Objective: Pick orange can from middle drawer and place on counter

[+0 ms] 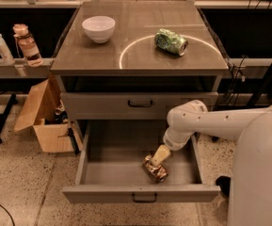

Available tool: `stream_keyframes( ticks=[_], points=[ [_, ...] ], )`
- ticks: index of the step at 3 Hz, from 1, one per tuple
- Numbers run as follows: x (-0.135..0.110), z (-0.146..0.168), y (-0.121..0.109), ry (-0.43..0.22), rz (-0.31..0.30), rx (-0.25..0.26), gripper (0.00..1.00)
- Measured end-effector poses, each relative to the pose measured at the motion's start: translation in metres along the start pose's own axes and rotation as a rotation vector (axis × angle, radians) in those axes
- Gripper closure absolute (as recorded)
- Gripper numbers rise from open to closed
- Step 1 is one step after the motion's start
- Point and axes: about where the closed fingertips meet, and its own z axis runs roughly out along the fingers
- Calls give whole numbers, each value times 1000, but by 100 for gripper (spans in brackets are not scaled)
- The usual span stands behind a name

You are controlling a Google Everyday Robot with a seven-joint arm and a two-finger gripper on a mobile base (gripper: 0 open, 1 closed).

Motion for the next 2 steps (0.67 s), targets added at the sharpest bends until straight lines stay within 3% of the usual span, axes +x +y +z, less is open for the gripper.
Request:
stream_keyframes(
  ticks=[2],
  points=[
    [-9,52,-16,14,54,-90,0]
  ],
)
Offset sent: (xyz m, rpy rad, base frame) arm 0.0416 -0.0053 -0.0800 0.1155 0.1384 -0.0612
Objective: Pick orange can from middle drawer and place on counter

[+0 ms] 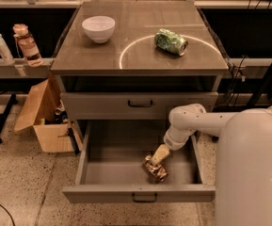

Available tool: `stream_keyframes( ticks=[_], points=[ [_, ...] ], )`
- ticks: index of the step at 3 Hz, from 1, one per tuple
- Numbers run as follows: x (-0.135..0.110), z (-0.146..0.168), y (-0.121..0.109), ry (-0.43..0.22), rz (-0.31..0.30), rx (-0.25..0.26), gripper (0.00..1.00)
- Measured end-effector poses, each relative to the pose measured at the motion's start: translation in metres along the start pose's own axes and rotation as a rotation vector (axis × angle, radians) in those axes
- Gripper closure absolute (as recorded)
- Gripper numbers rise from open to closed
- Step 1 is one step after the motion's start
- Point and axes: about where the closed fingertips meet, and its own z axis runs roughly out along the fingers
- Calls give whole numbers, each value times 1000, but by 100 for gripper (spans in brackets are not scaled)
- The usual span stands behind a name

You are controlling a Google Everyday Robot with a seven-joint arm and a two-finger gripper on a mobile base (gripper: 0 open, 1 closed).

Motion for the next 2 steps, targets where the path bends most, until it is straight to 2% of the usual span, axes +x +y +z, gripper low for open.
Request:
stream_keyframes(
  ticks=[2],
  points=[
    [5,33,-9,79,16,-144,0]
  ],
)
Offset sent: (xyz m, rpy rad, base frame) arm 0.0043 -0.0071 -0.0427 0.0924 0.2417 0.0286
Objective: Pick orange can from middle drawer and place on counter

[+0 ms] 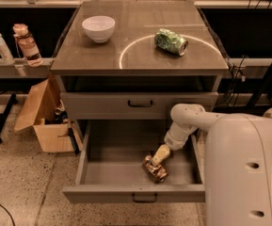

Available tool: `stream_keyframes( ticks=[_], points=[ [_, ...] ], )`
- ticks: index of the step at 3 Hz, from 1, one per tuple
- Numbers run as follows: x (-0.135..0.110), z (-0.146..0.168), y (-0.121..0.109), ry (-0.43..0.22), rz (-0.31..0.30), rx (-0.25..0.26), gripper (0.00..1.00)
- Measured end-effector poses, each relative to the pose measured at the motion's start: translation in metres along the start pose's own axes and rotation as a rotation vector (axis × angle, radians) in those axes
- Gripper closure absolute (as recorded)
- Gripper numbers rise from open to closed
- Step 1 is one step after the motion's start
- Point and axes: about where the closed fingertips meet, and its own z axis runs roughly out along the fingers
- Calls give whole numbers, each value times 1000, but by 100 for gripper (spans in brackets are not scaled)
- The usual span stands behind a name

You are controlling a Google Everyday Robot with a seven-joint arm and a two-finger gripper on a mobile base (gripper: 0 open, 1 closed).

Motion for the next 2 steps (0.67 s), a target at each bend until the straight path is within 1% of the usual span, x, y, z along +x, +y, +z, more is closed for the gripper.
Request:
stream_keyframes(
  ticks=[1,2],
  points=[
    [1,3,0,11,0,-16,0],
    [7,4,9,21,-23,-20,0]
  ],
)
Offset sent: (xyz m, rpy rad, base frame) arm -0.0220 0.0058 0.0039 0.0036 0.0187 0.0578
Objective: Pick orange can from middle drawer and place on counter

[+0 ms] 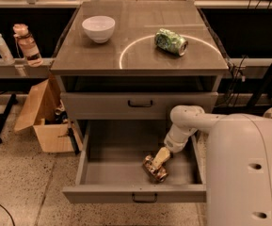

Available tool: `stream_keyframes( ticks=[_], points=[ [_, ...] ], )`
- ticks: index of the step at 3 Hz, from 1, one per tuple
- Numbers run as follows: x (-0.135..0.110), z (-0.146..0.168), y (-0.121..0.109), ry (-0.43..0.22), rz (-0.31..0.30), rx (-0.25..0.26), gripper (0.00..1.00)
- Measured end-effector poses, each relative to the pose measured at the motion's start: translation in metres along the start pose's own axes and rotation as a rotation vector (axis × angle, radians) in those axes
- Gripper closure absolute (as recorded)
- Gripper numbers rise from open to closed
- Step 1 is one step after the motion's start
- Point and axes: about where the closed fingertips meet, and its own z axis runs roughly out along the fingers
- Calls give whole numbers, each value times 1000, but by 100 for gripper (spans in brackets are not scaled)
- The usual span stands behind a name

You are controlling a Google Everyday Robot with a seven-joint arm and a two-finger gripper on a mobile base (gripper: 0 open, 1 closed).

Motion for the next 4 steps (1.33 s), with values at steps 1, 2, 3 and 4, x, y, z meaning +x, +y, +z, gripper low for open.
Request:
stream_keyframes(
  ticks=[1,2,3,4],
  points=[
    [12,2,13,-5,-18,-32,0],
    [18,6,17,-16,-17,-46,0],
    [18,14,13,-51,22,-6,0],
    [12,23,11,-100,67,61,0]
  ],
)
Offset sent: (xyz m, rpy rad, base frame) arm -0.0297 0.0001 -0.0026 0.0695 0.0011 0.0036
